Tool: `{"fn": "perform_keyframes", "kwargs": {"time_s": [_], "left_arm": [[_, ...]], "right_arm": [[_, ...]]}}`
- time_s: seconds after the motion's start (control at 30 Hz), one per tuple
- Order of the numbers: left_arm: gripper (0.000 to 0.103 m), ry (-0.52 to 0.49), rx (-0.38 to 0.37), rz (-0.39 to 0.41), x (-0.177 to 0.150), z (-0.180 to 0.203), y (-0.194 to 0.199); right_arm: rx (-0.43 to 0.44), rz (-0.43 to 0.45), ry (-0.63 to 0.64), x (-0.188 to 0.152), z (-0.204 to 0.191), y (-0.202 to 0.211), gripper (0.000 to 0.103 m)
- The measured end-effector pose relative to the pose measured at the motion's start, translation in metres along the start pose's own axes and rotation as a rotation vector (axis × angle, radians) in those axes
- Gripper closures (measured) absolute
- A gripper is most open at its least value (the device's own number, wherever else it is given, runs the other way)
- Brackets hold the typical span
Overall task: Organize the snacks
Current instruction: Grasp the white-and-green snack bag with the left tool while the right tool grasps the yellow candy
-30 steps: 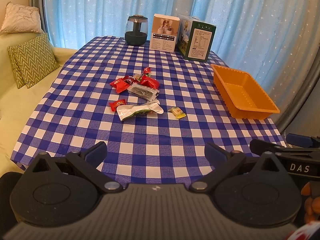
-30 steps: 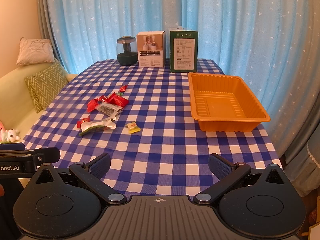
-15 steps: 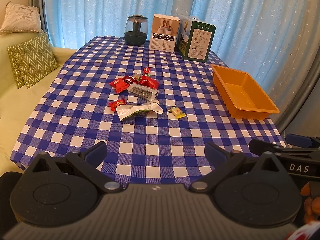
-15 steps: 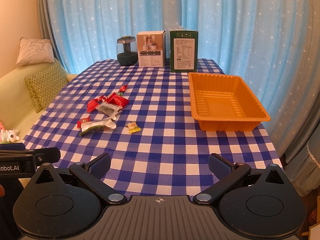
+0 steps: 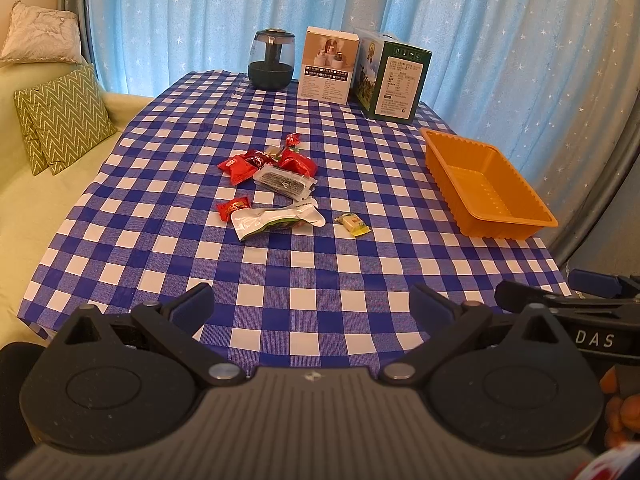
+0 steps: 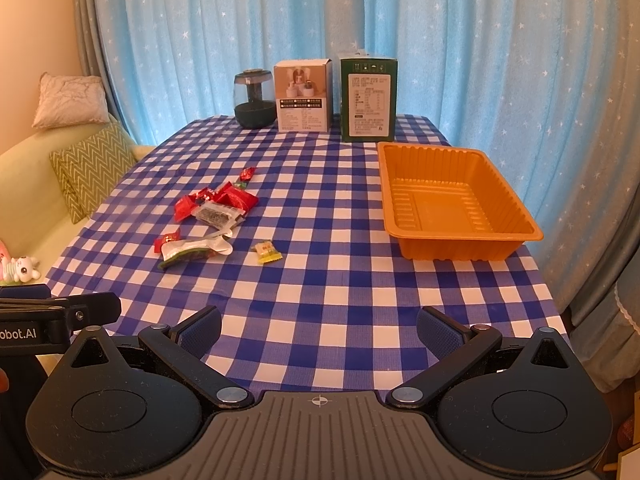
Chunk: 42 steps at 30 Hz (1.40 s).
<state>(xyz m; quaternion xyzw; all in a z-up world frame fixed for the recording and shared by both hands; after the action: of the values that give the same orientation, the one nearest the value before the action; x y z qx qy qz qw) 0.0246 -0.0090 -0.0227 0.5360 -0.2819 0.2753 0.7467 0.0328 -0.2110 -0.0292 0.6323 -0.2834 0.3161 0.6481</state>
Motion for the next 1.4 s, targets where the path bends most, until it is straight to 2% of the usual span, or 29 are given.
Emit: {"fn": "perform_keyframes", "kwargs": {"time_s": [0.47, 0.57, 0.67, 0.83, 1.0, 1.03, 1.07, 1.1, 1.2, 1.27, 1.4], "left_arm": [[0.0, -0.007, 0.002, 0.003, 0.005, -0.01, -0.009], [0.001, -0.047, 0.002, -0.002, 0.01, -0.016, -0.016], [0.008, -0.091, -0.021, -0.017, 0.018, -0.023, -0.026], [0.009, -0.179, -0.033, -0.048, 0.035, -0.039, -0.047], [0.016, -0.279, -0.081, -0.118, 0.043, -0.052, -0.081], [0.016, -0.303, -0.086, -0.133, 0.044, -0.054, -0.089], [0.018, -0.328, -0.091, -0.146, 0.044, -0.055, -0.097], [0.018, -0.352, -0.1, -0.158, 0.044, -0.055, -0.105], [0.021, -0.416, -0.127, -0.195, 0.044, -0.057, -0.128], [0.027, -0.462, -0.148, -0.212, 0.045, -0.058, -0.142], [0.041, -0.552, -0.156, -0.248, 0.047, -0.061, -0.173]], "right_arm": [[0.024, 0.013, 0.009, -0.003, -0.01, -0.011, 0.0], [0.043, 0.021, 0.013, 0.001, -0.014, -0.019, 0.0], [0.06, 0.028, 0.019, 0.004, -0.016, -0.03, 0.0], [0.078, 0.024, 0.033, 0.009, -0.022, -0.054, 0.001], [0.092, 0.011, 0.042, 0.014, -0.029, -0.083, 0.001], [0.093, 0.016, 0.04, 0.015, -0.03, -0.089, 0.005], [0.096, 0.015, 0.041, 0.016, -0.031, -0.095, 0.014], [0.101, 0.007, 0.043, 0.016, -0.032, -0.103, 0.017], [0.113, -0.008, 0.051, 0.018, -0.036, -0.125, 0.022], [0.12, -0.013, 0.062, 0.02, -0.04, -0.138, 0.026], [0.131, -0.028, 0.077, 0.02, -0.045, -0.162, 0.029]]}}
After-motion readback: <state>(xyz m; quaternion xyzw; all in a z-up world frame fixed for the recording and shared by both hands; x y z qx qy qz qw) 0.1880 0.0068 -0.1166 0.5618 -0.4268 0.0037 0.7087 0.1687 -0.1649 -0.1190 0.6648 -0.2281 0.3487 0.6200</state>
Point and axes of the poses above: each gripper's, at about its wrist camera, not at the fingertips, and y roughly against the way its jaws point, z to its right, x to its top, the point moved 4 cm from there along -y, roughly the way its jaws point, and after that the axes turned 12 degrees about -x, right-handed, at the moved point
